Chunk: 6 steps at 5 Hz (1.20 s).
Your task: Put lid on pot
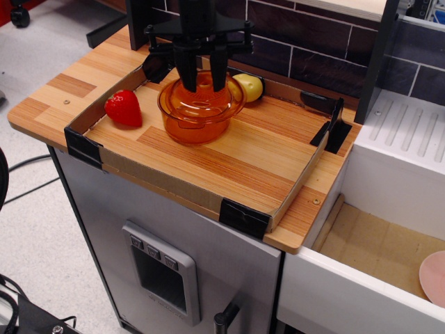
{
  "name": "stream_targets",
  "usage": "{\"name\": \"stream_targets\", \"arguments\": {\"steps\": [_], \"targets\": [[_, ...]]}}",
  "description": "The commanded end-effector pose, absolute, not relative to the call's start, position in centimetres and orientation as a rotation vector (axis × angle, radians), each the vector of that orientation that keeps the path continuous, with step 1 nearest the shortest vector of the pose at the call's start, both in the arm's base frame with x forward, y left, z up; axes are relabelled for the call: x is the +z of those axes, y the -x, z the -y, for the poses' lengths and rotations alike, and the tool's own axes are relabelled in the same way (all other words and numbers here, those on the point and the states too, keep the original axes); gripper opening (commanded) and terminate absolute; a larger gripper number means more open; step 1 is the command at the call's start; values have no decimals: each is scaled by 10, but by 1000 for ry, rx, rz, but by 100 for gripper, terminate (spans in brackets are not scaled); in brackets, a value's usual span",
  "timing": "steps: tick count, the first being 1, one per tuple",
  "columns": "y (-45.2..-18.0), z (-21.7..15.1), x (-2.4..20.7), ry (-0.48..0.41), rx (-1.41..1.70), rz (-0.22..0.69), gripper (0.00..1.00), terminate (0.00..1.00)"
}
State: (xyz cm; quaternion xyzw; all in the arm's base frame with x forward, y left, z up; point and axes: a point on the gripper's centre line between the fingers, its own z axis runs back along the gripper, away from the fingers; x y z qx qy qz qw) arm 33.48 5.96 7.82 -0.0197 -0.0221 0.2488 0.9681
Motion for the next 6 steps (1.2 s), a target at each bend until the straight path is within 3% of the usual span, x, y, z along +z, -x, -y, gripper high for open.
{"name": "stream_targets", "arguments": {"steps": [1,5,6], "targets": [[-357,-90,96,57,554,96,0,0],[-355,-91,91,40,514,87,0,0],[-358,-91,90,56,550,64,100,0]]}}
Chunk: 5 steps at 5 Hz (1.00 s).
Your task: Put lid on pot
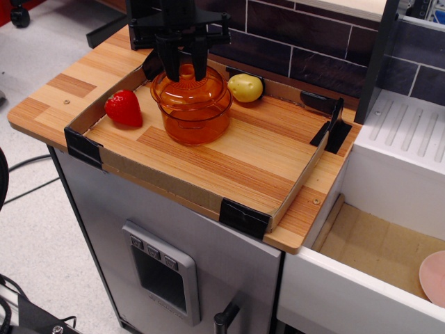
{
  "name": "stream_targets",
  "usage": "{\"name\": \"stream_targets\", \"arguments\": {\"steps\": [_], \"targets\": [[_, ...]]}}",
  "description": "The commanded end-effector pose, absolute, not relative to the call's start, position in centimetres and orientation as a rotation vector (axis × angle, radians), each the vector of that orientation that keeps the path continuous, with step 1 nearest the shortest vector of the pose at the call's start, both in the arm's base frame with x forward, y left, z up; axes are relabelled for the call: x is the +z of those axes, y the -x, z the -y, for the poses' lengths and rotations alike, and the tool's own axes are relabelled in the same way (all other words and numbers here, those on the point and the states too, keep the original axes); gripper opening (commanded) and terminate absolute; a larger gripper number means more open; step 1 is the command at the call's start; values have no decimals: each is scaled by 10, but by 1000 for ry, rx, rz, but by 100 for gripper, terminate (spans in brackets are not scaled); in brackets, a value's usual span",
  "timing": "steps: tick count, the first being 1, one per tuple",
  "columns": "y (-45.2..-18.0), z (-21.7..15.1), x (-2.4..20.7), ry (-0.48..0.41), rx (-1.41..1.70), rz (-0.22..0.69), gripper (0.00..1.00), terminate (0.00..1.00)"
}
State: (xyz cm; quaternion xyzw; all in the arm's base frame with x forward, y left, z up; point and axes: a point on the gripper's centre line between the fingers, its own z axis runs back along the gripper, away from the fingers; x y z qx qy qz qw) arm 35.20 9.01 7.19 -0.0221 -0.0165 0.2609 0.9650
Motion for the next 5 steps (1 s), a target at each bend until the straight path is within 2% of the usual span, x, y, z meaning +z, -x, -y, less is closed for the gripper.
{"name": "stream_targets", "arguments": {"steps": [1,3,5], "targets": [[-358,-85,92,59,542,80,100,0],[-351,-78,111,106,504,103,100,0],[-349,-73,118,125,468,137,100,0]]}}
